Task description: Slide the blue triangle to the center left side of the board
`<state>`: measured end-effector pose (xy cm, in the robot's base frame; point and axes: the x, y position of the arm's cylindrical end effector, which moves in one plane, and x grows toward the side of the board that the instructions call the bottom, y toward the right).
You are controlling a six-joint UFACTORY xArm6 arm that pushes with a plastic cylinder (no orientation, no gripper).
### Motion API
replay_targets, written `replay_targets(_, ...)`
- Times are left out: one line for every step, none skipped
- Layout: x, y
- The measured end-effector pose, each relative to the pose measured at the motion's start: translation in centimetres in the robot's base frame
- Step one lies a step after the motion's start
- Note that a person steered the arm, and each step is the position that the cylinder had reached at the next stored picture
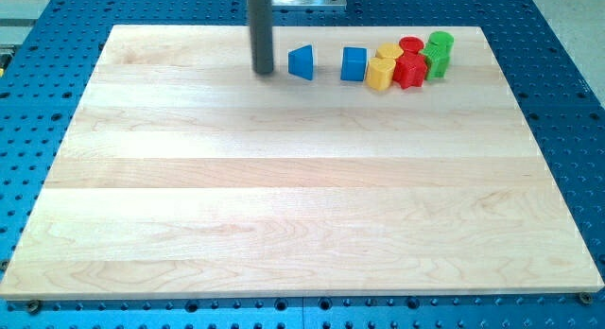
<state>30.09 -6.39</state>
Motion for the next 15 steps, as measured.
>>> replay_targets(-5.4, 1.1)
replay_targets(-5.6, 7.8)
replay_targets(-1.6, 7.7)
replay_targets(2.9, 5.1)
replay_targets(6.6, 5.7)
replay_targets(7.4, 9.3)
replay_targets(11.2, 9.5)
replay_targets(11.4, 3.3)
replay_targets(11.4, -2.6)
replay_targets(11.2, -2.5)
replay_targets(10.1, -2.6)
replay_targets(10.1, -3.5)
replay_targets(10.1, -7.0)
replay_targets(9.7, -7.2)
replay_targets(8.7, -6.7)
